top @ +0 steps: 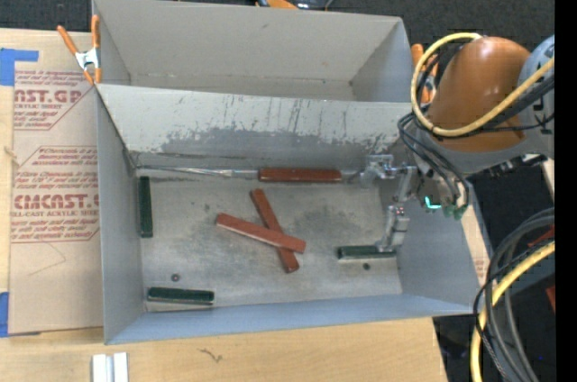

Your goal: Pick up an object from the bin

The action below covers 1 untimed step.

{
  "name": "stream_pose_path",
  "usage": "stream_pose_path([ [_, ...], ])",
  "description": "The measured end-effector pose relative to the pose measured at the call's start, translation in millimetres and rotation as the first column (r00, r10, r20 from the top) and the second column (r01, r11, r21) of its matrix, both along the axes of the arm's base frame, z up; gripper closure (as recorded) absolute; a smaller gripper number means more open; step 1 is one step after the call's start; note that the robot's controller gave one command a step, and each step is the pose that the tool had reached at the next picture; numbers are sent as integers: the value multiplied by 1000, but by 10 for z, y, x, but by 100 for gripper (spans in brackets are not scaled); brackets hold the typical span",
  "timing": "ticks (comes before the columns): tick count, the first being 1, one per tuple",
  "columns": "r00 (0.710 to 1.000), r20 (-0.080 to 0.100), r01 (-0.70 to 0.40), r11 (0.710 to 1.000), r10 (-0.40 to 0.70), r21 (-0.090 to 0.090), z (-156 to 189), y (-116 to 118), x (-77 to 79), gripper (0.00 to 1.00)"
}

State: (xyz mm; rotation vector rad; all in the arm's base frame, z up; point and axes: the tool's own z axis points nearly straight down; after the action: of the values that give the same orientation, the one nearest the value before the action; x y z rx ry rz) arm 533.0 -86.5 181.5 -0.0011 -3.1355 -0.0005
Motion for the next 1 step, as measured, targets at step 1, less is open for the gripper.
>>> stream_pose_path([
  [1,966,1,-258,966,258,2,-1128,44,-114,0],
])
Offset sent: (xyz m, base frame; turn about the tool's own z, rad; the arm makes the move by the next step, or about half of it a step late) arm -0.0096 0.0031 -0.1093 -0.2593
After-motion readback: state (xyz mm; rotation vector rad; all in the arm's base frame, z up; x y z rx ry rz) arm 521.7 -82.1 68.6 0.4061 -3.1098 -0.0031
